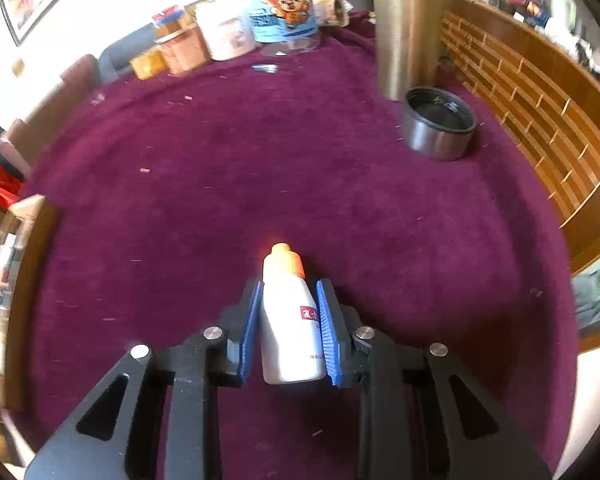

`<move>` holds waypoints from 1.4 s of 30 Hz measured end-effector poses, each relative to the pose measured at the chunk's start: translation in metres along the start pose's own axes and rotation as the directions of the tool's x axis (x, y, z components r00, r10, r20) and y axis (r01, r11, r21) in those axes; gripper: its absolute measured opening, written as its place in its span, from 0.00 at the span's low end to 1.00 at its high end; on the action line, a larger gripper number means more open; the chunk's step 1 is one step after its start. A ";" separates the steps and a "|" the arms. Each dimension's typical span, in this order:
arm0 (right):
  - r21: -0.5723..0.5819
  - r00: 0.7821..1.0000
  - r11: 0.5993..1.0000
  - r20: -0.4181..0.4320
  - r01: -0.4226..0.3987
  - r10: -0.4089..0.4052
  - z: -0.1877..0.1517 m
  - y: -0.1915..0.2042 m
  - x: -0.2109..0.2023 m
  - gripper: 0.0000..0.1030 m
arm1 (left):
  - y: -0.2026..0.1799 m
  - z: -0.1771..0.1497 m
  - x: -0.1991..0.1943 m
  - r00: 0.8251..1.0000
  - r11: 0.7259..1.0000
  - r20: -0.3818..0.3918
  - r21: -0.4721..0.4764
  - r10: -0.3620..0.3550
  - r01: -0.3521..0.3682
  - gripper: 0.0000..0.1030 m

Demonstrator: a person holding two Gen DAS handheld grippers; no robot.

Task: Organize rigid objects
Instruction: 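Carry the charger to the tray while the right tool carries the glue bottle there, then release the charger in the tray while the right tool drops the glue bottle there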

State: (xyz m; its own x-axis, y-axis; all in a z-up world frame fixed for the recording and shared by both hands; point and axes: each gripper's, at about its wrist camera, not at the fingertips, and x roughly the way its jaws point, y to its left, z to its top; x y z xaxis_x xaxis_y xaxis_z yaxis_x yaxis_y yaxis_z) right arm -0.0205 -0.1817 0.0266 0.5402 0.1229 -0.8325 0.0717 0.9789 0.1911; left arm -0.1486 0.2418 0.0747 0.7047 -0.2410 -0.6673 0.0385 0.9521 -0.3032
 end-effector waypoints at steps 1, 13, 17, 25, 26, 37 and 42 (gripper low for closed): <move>0.005 0.999 0.999 0.002 -0.043 0.043 -0.001 0.005 -0.005 0.24 | 0.010 0.002 0.000 1.000 0.999 -0.004 -0.019 0.027 -0.027 0.63; -0.114 0.860 0.856 -0.145 -0.505 0.488 -0.011 0.174 -0.019 0.25 | 0.080 0.006 0.035 0.980 0.978 -0.116 -0.113 0.163 -0.177 0.63; -0.191 0.824 0.807 -0.236 -0.559 0.515 -0.022 0.248 -0.005 0.25 | 0.083 0.001 0.048 0.965 0.973 -0.178 -0.099 0.190 -0.210 0.63; -0.377 0.892 0.815 -0.293 -0.439 0.345 -0.058 0.340 0.032 0.25 | 0.063 -0.009 0.042 0.970 0.992 -0.226 -0.058 0.095 -0.110 0.63; -0.401 0.906 0.819 -0.282 -0.409 0.315 -0.063 0.346 0.033 0.25 | 0.062 -0.010 0.041 0.969 0.993 -0.229 -0.048 0.097 -0.110 0.63; -0.434 0.946 0.841 -0.161 -0.324 0.281 -0.059 0.337 0.014 0.25 | 0.077 0.001 0.007 0.995 0.991 -0.091 -0.121 0.042 -0.053 0.64; -0.446 0.960 0.860 0.010 -0.246 0.279 -0.061 0.319 -0.011 0.34 | 0.071 0.007 -0.021 0.994 0.989 0.055 -0.125 0.090 -0.083 0.64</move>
State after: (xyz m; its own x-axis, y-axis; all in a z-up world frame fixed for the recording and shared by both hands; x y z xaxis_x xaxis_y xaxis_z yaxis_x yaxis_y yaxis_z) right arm -0.0548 0.1390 0.0652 0.5469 0.3898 -0.7409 -0.4452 0.8849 0.1369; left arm -0.1558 0.3155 0.0721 0.7430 -0.1436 -0.6537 -0.1090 0.9377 -0.3298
